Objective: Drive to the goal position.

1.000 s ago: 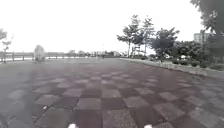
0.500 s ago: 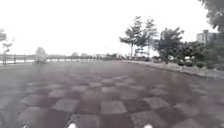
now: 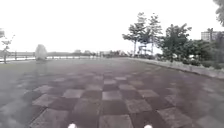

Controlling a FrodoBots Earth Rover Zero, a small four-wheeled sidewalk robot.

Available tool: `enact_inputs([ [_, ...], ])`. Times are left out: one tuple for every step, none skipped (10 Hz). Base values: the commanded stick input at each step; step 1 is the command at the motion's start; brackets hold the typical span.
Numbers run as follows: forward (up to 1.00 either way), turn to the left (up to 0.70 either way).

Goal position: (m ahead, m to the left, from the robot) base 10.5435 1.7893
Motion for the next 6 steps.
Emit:
enact_inputs([
  [0.85,-0.33],
  [0.85,-0.33],
  [0.85,-0.33],
  [0.85,-0.31],
  [0.85,-0.29],
  [0.85,-0.09],
])
